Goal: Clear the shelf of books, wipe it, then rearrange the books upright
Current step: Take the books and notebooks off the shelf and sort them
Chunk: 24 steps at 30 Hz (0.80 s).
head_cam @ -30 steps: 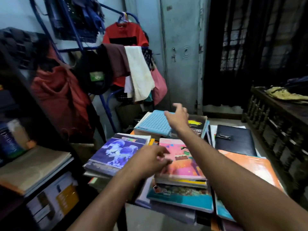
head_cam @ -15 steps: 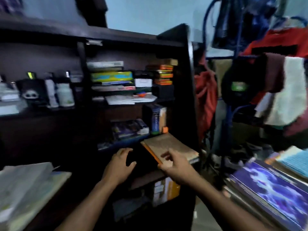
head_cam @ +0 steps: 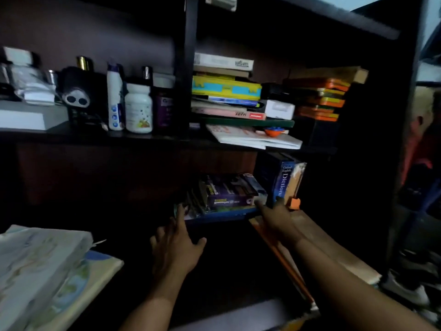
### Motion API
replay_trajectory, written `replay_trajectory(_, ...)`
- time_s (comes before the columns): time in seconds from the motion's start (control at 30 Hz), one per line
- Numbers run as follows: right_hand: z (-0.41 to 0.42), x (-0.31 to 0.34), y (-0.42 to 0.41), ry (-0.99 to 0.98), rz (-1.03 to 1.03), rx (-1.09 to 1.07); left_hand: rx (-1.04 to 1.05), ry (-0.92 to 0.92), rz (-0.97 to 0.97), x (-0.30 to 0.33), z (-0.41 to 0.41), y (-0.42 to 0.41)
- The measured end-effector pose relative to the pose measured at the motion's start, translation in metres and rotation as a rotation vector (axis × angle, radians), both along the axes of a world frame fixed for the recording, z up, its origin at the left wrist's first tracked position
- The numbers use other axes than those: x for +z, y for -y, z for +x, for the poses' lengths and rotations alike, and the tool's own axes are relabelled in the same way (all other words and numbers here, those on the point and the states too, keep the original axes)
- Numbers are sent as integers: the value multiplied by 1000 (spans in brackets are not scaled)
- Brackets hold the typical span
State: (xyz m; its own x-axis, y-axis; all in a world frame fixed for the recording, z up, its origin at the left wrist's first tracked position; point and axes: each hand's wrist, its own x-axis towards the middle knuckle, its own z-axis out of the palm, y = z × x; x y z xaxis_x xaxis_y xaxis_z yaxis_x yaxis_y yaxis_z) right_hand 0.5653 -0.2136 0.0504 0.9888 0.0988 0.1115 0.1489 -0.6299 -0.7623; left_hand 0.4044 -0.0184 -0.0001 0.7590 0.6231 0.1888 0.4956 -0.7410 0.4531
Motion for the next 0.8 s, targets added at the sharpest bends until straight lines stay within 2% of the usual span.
replay_trajectory(0.1, 17, -13, -24, -19, 166, -26, 14, 10, -38, 2, 4, -3)
replay_trajectory(0.2, 19, -28, -39, 72, 40, -109, 25, 39, -73, 0, 5, -5)
replay_trajectory(0.4, 13, -30, -29, 148, 80, 86, 46, 82, -122, 1, 5, -6)
replay_trajectory(0.6, -7, -24, -33, 287, -59, 173, 96, 45, -91, 3, 6, -6)
replay_trajectory(0.7, -11, -27, -39, 286, -177, 194, 119, 69, -69, 2, 5, -7)
replay_trajectory(0.8, -9, -27, -43, 206, -326, 223, 135, 102, -60, 1, 3, -6)
